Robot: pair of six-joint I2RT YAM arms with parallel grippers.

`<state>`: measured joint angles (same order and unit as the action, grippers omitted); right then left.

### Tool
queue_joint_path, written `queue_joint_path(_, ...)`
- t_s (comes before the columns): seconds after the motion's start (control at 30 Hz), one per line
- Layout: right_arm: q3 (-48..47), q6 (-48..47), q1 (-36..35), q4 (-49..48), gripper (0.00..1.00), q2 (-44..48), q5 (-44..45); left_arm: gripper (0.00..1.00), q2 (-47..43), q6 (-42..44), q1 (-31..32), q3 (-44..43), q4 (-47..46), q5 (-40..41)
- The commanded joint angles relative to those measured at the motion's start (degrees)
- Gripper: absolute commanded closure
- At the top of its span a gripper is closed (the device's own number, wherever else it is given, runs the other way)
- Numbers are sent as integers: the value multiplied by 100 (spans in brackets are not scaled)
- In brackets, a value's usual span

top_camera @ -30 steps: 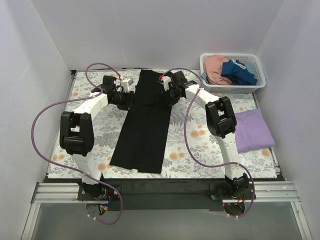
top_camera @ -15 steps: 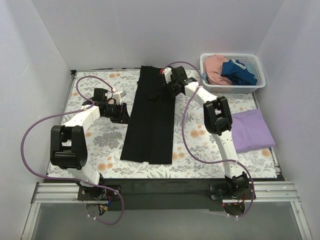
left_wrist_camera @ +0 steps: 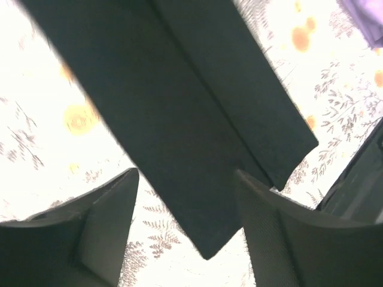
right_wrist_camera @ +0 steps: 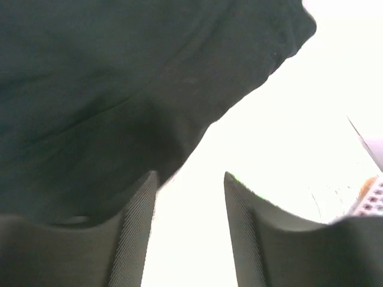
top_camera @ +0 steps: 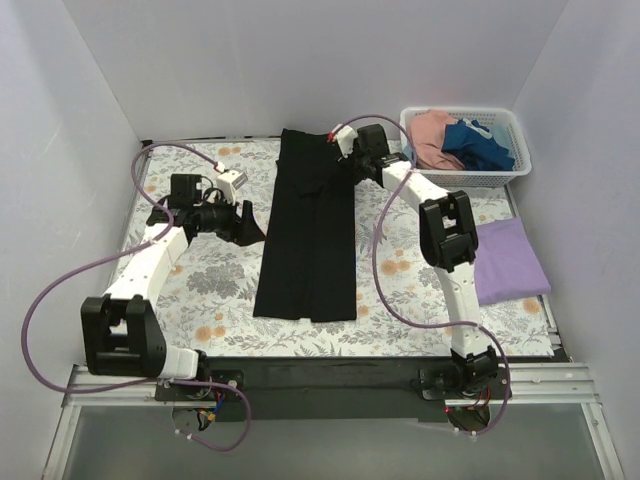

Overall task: Fold and stack the t-shirts
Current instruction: Fold the tshirt

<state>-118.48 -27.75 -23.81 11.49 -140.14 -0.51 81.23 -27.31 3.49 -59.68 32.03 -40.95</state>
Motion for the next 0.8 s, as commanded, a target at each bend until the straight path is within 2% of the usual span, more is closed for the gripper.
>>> queue_joint_path(0.0, 508, -144, -44, -340, 43, 1618, -973, 33, -748, 708, -85, -79, -223, -440)
queue_joint_path(0.03, 736, -117, -71, -340, 31, 2178, -1134, 27, -836, 849, -94, -105, -250, -397)
queue_joint_path(0.07, 956, -178, -106, -340, 26, 2462, -1318, 23, -915, 1102, -102, -105, -276, -362)
queue_joint_path(0.1, 1428, -283, -184, -340, 22, 2743, -1633, 21, -994, 1270, -94, -97, -329, -361)
queue_joint_path(0.13, 1659, -432, -246, -331, 11, 3268, -1671, 20, -1021, 1411, -94, -70, -373, -387)
queue_joint_path(0.2, 2316, -669, -508, -183, 9, 3763, -1610, 20, -1065, 1894, -94, -18, -452, -388)
queue_joint_path(0.23, 2468, -1236, -589, 131, 3, 4192, -1723, 14, -1048, 2079, -94, -26, -417, -388)
queue_joint_path(0.27, 2635, -1625, -659, 918, 3, 4405, -1933, 7, -1031, 2368, -94, -131, -199, -388)
queue_joint_path(0.3, 3037, -1837, -790, 1274, 3, 4607, -2318, 7, -996, 3232, -94, -192, 525, -475)
queue_joint_path(0.4, 4022, -2252, -1185, 1969, 7, 5538, -2602, 11, -881, 5079, -94, -19, 1915, -835)
queue_joint_path(0.43, 4782, -2331, -1318, 2059, 10, 5985, -2586, 14, -985, 5391, -94, 139, 2077, -897)
queue_joint_path(0.5, 5550, -2524, -1799, 2217, 15, 6400, -2498, 19, -1196, 6024, -76, 737, 2341, -1099)
queue_joint_path(0.53, 6207, -2569, -1968, 2209, 20, 6759, -2454, 21, -1310, 6436, 28, 1000, 2334, -1117)
queue_joint_path(0.57, 6536, -2665, -2135, 2209, 23, 6902, -2419, 26, -1564, 6579, 125, 1228, 2282, -1074)
queue_joint_path(0.6, 6783, -2718, -2423, 2191, 25, 7016, -2375, 29, -1671, 6650, 248, 1727, 2072, -916)
queue_joint_path(0.67, 7405, -2771, -2610, 1920, 33, 7167, -2339, 33, -1986, 6853, 591, 2134, 1860, -845)
queue_joint_path(0.77, 7760, -2964, -2821, 1472, 39, 7009, -2217, 39, -2164, 6844, 943, 2759, 1298, -652)
